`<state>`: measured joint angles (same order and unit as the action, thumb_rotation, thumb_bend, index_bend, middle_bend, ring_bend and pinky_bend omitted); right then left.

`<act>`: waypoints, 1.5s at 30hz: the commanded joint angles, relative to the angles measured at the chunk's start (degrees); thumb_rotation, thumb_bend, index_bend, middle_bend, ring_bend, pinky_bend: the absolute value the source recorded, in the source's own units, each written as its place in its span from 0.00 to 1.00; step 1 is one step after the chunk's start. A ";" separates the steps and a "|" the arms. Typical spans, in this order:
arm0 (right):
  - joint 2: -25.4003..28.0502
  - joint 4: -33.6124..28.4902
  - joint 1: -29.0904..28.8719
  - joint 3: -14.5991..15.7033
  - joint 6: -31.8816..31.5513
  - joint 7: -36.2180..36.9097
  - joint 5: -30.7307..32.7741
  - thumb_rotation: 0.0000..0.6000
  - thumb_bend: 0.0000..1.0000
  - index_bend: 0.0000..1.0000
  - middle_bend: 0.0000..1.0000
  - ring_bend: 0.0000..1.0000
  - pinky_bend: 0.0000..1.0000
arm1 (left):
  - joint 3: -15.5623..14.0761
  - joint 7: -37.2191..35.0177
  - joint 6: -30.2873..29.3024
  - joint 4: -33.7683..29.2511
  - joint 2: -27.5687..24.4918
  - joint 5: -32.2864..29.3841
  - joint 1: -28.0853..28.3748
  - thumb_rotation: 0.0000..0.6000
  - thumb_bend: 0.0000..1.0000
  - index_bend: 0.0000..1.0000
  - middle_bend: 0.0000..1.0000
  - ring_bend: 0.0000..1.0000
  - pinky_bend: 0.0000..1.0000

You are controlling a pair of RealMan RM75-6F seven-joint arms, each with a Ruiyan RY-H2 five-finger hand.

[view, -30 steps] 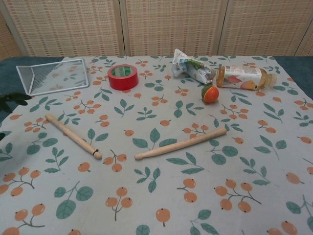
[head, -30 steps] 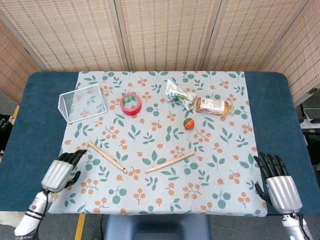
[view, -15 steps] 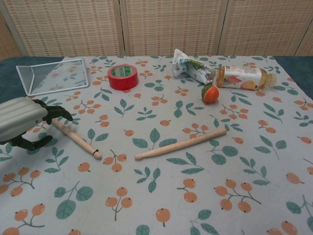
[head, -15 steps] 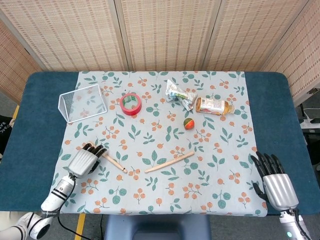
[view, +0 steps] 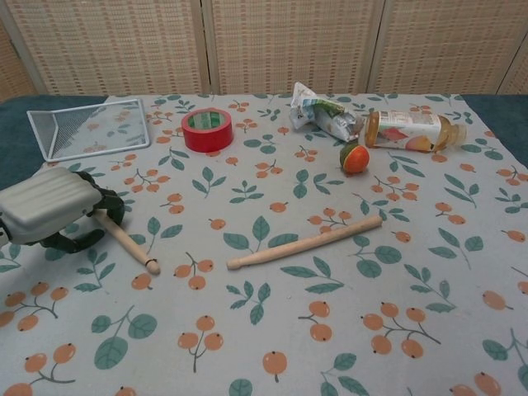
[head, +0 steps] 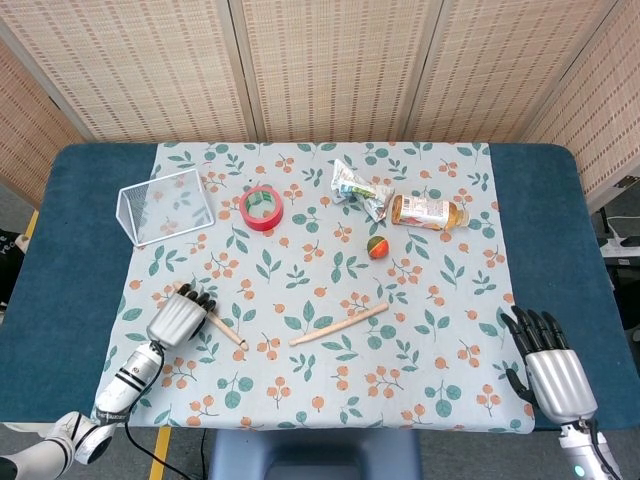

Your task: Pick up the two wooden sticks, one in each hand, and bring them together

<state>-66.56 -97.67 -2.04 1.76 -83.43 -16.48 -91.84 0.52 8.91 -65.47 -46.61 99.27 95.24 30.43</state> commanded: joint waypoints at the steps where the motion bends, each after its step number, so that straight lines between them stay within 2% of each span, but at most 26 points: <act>1: 0.02 -0.03 -0.01 0.05 0.04 -0.04 -0.04 1.00 0.30 0.00 0.00 0.00 0.00 | -0.24 0.60 -0.44 1.03 0.71 -0.51 -0.15 1.00 0.48 0.48 0.50 0.52 0.36; 8: -0.42 -0.15 -0.47 0.05 0.51 -0.43 -0.49 1.00 0.30 0.00 0.00 0.00 0.00 | -0.46 1.82 -2.15 2.96 1.49 -1.07 -0.49 1.00 0.48 0.58 0.65 0.60 0.40; 13: -1.44 0.08 -1.65 -0.44 1.17 -1.62 -1.63 1.00 0.30 0.01 0.00 0.00 0.00 | -0.20 1.82 -4.90 2.79 1.24 -1.58 -1.46 1.00 0.49 0.71 0.80 0.68 0.43; 18: -2.97 -0.21 -5.17 -1.63 5.41 -4.48 -2.21 1.00 0.30 0.06 0.01 0.00 0.00 | 0.63 3.01 -9.17 0.19 -0.49 -2.60 -3.45 1.00 0.54 0.81 0.90 0.73 0.46; 21: -3.95 -0.79 -7.93 -2.78 9.33 -6.78 -1.11 1.00 0.30 0.07 0.03 0.00 0.00 | 0.95 3.10 -10.38 -2.69 -2.15 -3.64 -4.73 1.00 0.55 0.82 0.90 0.73 0.46; 25: -6.61 0.02 -12.08 -4.71 15.20 -8.75 1.55 1.00 0.30 0.13 0.12 0.00 0.00 | 1.57 2.10 -10.48 -7.41 -4.37 -5.99 -6.43 1.00 0.55 0.83 0.91 0.73 0.46; 30: -11.68 2.41 -18.84 -7.13 23.52 -11.02 4.25 1.00 0.30 0.20 0.18 0.00 0.02 | 1.74 3.10 -10.50 -11.18 -6.97 -7.48 -7.67 1.00 0.55 0.83 0.92 0.73 0.46; 34: -17.34 5.37 -23.22 -8.58 26.93 -13.29 4.98 1.00 0.30 0.28 0.25 0.02 0.04 | 1.86 4.12 -10.94 -12.32 -8.00 -8.04 -8.34 1.00 0.55 0.83 0.92 0.73 0.46; 39: -24.52 9.55 -27.71 -10.01 30.70 -18.92 8.41 1.00 0.30 0.30 0.27 0.03 0.06 | 1.98 4.88 -11.25 -13.52 -9.01 -8.41 -8.79 1.00 0.55 0.83 0.92 0.73 0.46; 45: -31.00 14.98 -30.82 -11.26 32.24 -23.89 13.70 1.00 0.30 0.34 0.31 0.07 0.08 | 2.04 5.11 -11.55 -14.19 -9.76 -8.38 -8.99 1.00 0.55 0.83 0.92 0.73 0.46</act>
<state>-95.82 -84.31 -31.66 -8.82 -51.95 -38.91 -79.83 2.54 14.04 -77.01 -60.77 89.55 86.86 21.44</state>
